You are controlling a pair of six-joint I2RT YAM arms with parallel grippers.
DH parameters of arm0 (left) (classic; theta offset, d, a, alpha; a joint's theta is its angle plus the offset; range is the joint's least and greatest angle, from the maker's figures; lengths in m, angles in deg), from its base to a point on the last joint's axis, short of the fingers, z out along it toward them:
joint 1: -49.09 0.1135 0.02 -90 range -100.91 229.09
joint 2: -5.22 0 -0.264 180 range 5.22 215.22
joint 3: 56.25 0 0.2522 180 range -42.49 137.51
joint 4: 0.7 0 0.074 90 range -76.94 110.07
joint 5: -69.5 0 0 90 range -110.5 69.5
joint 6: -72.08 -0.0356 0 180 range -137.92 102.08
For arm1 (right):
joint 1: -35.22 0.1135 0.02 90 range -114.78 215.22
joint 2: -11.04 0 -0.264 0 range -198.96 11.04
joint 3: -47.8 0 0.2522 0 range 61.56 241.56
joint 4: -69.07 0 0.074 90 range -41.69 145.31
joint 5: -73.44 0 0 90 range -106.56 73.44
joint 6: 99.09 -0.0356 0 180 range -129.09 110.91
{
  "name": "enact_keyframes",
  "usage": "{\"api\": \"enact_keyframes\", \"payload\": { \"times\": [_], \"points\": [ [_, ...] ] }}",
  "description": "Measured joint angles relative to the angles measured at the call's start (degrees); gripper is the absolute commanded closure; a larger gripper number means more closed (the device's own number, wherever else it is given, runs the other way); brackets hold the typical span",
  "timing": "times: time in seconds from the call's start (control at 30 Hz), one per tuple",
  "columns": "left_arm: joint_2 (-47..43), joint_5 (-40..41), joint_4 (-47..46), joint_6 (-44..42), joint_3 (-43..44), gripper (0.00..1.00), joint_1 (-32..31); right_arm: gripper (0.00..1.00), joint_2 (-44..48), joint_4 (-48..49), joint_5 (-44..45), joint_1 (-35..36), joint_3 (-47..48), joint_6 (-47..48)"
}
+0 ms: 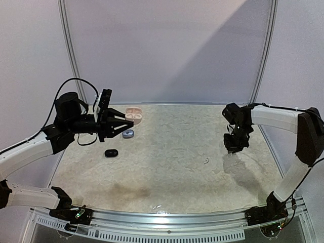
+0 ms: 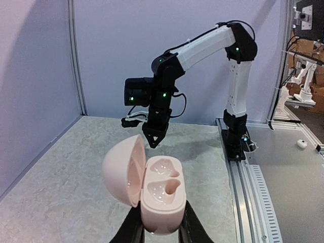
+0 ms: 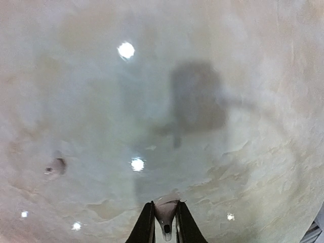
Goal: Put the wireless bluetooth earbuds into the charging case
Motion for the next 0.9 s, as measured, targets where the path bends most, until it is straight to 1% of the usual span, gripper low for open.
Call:
{"api": "enact_keyframes", "payload": {
  "times": [0.1,0.2,0.27,0.4,0.6,0.8,0.9],
  "points": [
    [0.04,1.6,-2.47,-0.68,-0.7,1.0,0.0,0.95,2.21,0.33,1.05,2.54,6.58,0.63],
    [0.57,2.84,-5.53,-2.29,-0.94,1.0,0.0,0.95,4.44,2.8,2.45,7.1,14.45,1.79],
    [1.2,3.61,-8.35,-5.01,-0.96,1.0,-0.02,0.95,5.99,5.88,3.63,11.26,19.74,3.13],
    [1.81,4.94,-11.74,-12.79,-0.94,1.0,-0.39,0.95,8.13,14.45,5.09,18.8,26.01,6.05],
    [1.88,5.7,-13.22,-20.79,-0.92,1.0,-0.61,0.96,8.22,28.98,6.43,28.59,29.03,11.93],
    [1.88,6.23,-13.18,-24.7,-0.9,1.0,-1.18,0.94,4.79,42.95,7.5,38.23,32.89,21.22],
    [1.88,6.19,-12.48,-24.79,-0.61,1.0,-1.25,0.95,3.43,47.15,5.42,40.5,33.18,24.76]
  ]
}}
